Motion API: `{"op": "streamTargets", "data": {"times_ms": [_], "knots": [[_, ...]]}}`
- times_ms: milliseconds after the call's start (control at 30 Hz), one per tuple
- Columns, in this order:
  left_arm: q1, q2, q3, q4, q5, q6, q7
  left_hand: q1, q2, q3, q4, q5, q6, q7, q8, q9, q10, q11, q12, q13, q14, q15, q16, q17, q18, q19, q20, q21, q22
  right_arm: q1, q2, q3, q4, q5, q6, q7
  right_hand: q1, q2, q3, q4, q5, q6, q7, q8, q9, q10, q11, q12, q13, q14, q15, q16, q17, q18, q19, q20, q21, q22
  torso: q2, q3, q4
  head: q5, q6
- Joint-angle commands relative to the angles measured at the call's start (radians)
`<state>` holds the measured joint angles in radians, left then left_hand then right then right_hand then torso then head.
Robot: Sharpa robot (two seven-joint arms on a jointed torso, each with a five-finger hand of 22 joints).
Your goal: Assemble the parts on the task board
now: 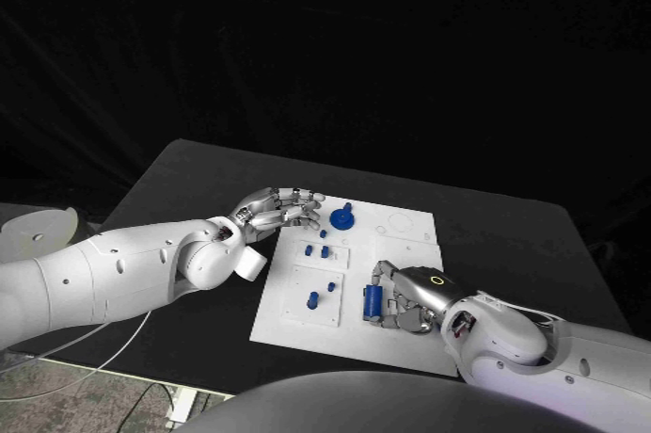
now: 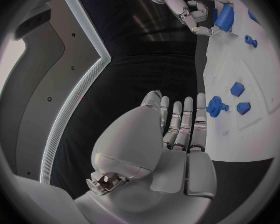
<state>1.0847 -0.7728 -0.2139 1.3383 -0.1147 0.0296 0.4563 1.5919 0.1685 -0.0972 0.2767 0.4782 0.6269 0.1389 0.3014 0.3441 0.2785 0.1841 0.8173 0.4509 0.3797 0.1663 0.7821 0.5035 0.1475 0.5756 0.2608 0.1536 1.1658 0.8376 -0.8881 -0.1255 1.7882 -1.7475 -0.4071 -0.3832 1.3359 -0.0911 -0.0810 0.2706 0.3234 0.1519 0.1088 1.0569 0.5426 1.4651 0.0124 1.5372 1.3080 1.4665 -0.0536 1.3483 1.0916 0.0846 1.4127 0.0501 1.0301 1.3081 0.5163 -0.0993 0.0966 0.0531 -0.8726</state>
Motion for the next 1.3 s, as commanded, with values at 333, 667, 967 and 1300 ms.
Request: {"op": "streamTargets", "data": {"times_ms": [333,667,967,1300], "knots": [[-0.001,0.001,0.001,-0.001,0.011,0.024,0.002,-0.003,0.01,0.007,0.0,0.008,-0.01,0.001,0.007,-0.002,0.002,0.009,0.002,-0.002,-0.006,0.003,-0.002,-0.001,0.014,-0.001,0.006,-0.006,0.001,-0.001,-0.001,0.0,0.0,-0.01,0.025,-0.014,0.028,0.0,0.004,-0.005,0.017,-0.004,0.0,0.019,-0.014,0.058,0.001,0.0,0.216,0.009,-0.002,0.0,0.003,0.016,0.001,0.002,-0.001,0.129,0.0,0.0,0.0005,0.001,0.0],[-0.001,0.002,0.001,-0.002,0.012,0.027,-0.002,-0.004,0.013,0.009,0.001,0.008,-0.009,0.002,0.008,-0.002,0.003,0.01,0.002,-0.003,-0.006,0.004,-0.001,-0.001,0.014,-0.001,0.006,-0.007,0.002,-0.001,-0.005,0.0,0.0,0.013,0.016,0.0,0.028,0.014,0.025,0.005,0.391,0.049,-0.006,0.039,-0.047,0.059,-0.006,0.001,0.217,0.01,-0.008,0.003,0.008,0.016,0.003,-0.003,0.001,0.13,0.0,-0.0001,0.0,0.005,0.0],[-0.001,0.003,0.001,-0.006,0.012,0.029,-0.008,-0.005,0.016,0.011,0.002,0.009,-0.009,0.003,0.009,-0.002,0.004,0.011,0.003,-0.004,-0.006,0.005,-0.001,-0.001,0.014,-0.001,0.007,-0.007,0.002,-0.001,-0.009,0.0,0.002,0.036,0.031,0.011,-0.012,0.012,0.023,0.018,0.39,0.068,-0.008,0.035,-0.065,0.057,-0.008,-0.001,0.215,0.01,-0.01,0.002,0.008,0.016,0.002,-0.004,-0.001,0.129,-0.001,-0.0001,0.0001,0.004,0.0],[-0.002,0.003,0.001,-0.008,0.012,0.032,-0.013,-0.005,0.016,0.011,0.002,0.009,-0.009,0.003,0.009,-0.002,0.004,0.011,0.003,-0.004,-0.006,0.005,-0.001,-0.001,0.014,-0.002,0.007,-0.008,0.002,-0.001,-0.021,0.0,0.015,0.076,0.036,0.019,-0.04,0.024,0.027,0.019,0.406,0.085,-0.009,0.032,-0.077,0.058,-0.01,-0.001,0.215,0.011,-0.011,0.003,0.008,0.016,0.003,-0.005,-0.001,0.129,0.0,-0.0001,0.0001,0.004,0.0]]}}
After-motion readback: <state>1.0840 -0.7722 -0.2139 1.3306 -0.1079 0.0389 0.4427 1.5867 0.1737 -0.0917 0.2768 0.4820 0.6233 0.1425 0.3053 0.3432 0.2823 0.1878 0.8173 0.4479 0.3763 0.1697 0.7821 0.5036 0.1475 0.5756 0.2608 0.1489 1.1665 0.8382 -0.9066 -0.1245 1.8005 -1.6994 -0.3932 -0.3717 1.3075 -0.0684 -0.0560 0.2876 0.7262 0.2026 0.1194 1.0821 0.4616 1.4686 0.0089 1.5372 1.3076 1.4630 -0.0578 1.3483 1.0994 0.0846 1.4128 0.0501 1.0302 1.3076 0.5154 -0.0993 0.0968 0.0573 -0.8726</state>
